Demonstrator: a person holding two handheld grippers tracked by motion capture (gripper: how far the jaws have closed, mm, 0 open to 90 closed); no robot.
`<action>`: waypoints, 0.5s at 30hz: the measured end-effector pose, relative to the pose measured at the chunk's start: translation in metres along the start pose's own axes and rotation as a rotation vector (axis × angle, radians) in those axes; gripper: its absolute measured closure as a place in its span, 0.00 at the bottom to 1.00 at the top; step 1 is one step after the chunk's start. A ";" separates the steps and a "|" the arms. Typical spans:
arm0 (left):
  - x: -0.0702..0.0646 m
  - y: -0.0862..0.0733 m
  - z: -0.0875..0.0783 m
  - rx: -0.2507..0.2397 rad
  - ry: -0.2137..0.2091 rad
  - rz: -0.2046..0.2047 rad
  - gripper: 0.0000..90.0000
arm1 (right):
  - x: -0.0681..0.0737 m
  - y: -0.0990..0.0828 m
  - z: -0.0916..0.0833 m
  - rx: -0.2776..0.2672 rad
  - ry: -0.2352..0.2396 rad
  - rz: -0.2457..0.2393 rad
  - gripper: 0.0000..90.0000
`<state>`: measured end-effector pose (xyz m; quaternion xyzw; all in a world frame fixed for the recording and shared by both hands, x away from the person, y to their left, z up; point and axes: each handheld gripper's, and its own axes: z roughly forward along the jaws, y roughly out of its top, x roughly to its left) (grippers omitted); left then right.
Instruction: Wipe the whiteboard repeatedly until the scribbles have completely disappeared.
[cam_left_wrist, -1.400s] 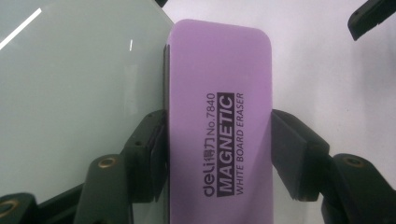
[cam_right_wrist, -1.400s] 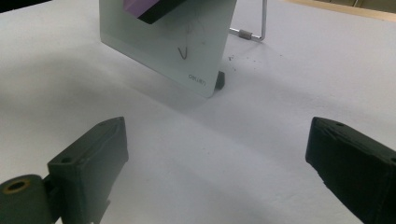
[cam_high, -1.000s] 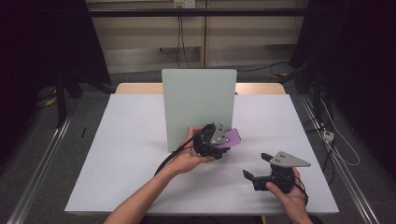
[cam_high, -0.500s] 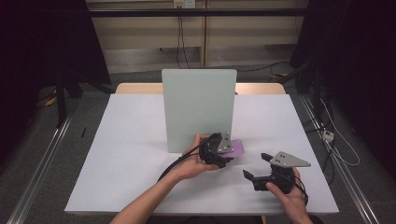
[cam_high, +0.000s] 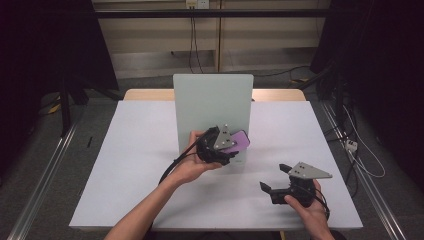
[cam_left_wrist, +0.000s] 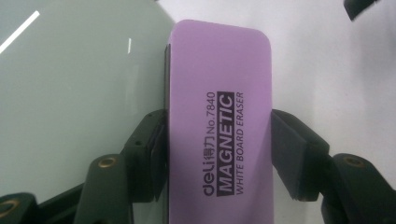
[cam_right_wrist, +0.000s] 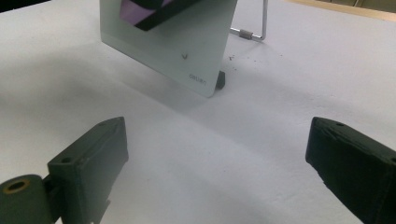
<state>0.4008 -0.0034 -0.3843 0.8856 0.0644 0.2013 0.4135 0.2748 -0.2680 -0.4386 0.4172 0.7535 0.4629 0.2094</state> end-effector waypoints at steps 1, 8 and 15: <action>-0.001 0.000 0.001 -0.003 0.005 0.004 0.45 | 0.000 0.000 0.000 0.000 0.000 0.000 0.06; -0.013 -0.010 0.012 0.040 -0.031 0.050 0.45 | 0.000 0.000 -0.001 -0.001 0.000 0.002 0.06; -0.015 -0.020 0.014 0.096 -0.092 0.065 0.45 | 0.000 0.000 -0.001 0.000 0.002 0.001 0.06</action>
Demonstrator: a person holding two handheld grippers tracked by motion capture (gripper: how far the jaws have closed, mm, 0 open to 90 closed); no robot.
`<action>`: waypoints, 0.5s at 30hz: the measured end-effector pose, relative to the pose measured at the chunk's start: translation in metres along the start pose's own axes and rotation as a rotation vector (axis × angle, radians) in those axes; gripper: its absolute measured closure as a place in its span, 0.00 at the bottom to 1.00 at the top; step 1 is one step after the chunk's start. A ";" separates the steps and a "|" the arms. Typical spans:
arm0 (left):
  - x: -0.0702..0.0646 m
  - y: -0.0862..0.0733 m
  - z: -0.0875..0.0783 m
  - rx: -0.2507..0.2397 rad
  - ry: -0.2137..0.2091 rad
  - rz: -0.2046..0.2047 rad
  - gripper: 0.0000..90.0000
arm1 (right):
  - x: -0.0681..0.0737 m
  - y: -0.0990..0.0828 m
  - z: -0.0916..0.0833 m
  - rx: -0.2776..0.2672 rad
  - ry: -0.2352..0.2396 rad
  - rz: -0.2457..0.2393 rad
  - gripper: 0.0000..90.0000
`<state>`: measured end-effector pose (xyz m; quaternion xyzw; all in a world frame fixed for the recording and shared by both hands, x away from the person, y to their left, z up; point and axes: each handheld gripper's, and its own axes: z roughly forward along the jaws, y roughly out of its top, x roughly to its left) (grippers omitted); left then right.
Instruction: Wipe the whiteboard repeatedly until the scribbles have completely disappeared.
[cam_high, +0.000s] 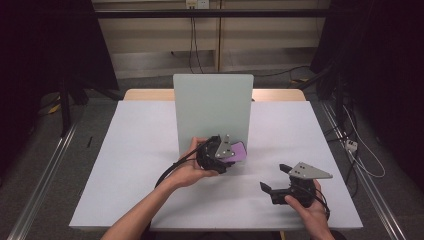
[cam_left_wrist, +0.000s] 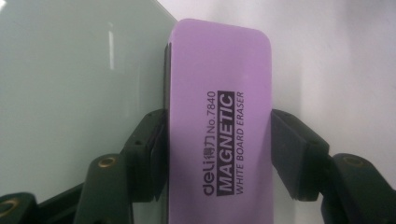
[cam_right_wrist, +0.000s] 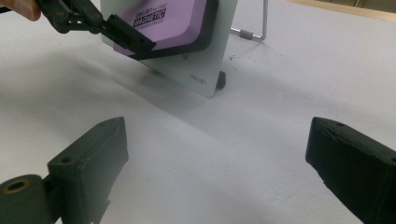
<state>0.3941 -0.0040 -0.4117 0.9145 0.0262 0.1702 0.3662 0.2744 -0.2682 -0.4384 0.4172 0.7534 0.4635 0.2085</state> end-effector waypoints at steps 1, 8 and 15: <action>0.000 0.000 0.001 0.005 -0.011 -0.002 0.45 | 0.000 0.000 0.000 0.000 -0.001 -0.001 0.06; -0.011 0.006 0.022 0.005 -0.060 0.009 0.45 | 0.000 0.000 0.001 0.001 -0.002 -0.001 0.06; -0.017 0.014 0.035 0.003 -0.078 0.021 0.45 | 0.000 0.000 0.000 0.000 0.001 0.000 0.06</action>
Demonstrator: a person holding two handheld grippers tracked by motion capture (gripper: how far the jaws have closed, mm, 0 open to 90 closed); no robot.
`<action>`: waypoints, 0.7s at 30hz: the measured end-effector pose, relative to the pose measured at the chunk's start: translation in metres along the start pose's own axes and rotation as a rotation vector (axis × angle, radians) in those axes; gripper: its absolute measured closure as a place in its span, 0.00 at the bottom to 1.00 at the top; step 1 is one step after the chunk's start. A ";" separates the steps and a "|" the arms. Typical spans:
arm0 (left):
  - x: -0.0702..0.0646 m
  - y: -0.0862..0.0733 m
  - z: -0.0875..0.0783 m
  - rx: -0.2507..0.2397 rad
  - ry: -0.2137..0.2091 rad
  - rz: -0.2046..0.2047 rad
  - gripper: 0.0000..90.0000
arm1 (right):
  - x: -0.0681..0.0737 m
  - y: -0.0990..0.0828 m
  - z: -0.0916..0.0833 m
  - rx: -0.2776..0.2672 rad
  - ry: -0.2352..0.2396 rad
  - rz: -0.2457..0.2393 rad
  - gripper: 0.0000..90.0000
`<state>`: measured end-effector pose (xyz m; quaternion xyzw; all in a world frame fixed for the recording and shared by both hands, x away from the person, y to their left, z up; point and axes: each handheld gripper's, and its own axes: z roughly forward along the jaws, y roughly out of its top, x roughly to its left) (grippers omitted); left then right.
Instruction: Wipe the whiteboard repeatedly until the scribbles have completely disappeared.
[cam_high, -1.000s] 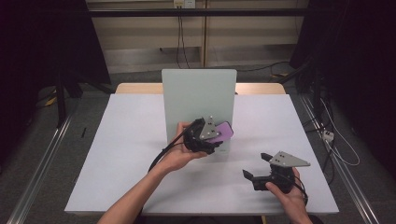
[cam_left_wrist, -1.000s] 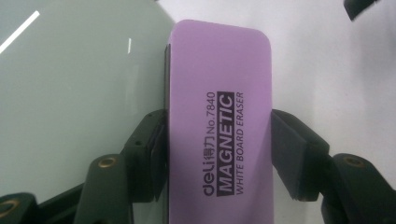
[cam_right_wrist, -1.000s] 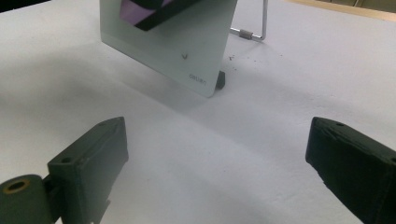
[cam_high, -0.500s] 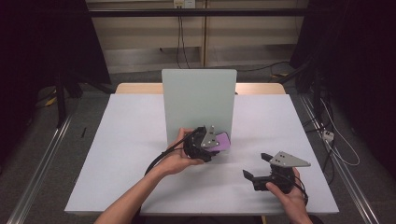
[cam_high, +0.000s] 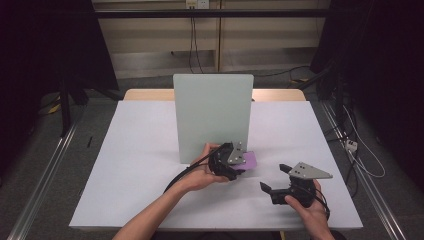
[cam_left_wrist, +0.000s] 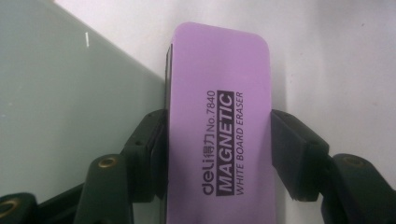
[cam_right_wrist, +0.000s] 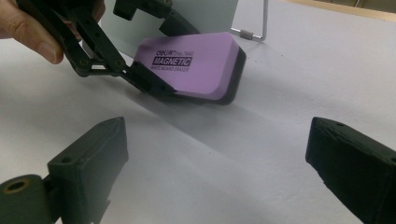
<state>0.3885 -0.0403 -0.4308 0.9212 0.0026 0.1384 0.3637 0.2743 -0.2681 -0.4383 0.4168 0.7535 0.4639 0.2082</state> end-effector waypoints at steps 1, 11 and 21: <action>0.000 0.002 0.002 -0.003 -0.002 0.000 0.45 | 0.000 0.000 0.000 0.000 0.000 0.000 0.06; 0.020 0.022 -0.017 -0.089 0.046 -0.029 0.45 | 0.000 0.000 -0.001 -0.002 0.002 0.000 0.06; 0.021 0.021 -0.016 -0.110 0.036 -0.047 0.45 | 0.000 0.000 0.000 -0.001 -0.001 0.000 0.06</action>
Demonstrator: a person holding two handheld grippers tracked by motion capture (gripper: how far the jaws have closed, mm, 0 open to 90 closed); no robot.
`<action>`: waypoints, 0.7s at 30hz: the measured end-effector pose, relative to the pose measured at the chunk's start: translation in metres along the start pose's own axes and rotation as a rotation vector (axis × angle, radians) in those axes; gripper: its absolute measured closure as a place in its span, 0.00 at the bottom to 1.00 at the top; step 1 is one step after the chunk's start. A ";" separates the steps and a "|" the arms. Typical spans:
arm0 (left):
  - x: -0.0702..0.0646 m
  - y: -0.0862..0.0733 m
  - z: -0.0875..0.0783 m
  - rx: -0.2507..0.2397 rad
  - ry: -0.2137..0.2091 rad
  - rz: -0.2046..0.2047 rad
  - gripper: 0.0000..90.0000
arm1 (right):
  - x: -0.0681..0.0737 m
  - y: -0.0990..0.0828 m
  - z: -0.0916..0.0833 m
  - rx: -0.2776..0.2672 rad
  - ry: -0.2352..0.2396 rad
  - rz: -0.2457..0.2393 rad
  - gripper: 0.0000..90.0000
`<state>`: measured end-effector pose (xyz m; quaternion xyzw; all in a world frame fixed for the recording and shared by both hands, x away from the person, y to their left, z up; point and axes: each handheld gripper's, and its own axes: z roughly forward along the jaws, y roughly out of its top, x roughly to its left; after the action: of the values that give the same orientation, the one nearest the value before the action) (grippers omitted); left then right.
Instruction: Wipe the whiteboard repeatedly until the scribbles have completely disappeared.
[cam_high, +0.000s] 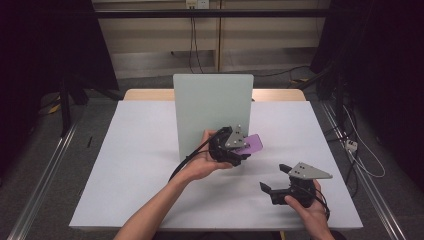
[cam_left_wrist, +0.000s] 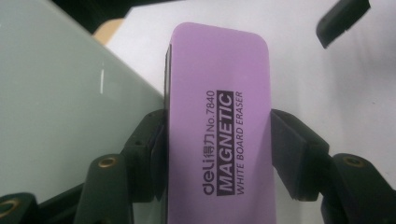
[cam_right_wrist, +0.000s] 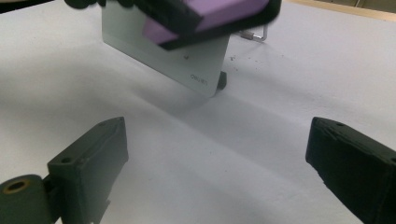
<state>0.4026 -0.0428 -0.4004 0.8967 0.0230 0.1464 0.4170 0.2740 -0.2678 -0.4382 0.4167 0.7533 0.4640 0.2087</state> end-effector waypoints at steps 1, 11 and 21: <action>-0.003 -0.002 0.005 0.012 -0.017 0.005 0.45 | 0.000 0.000 0.000 0.000 0.001 0.001 0.06; -0.015 -0.013 0.027 0.070 -0.118 -0.055 0.46 | 0.000 0.000 -0.001 -0.003 0.003 -0.004 0.06; -0.010 -0.015 0.011 0.105 -0.079 -0.026 0.46 | 0.000 0.000 -0.001 -0.001 0.001 -0.002 0.06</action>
<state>0.3978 -0.0432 -0.4208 0.9220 0.0259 0.1043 0.3719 0.2731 -0.2685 -0.4380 0.4157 0.7536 0.4644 0.2091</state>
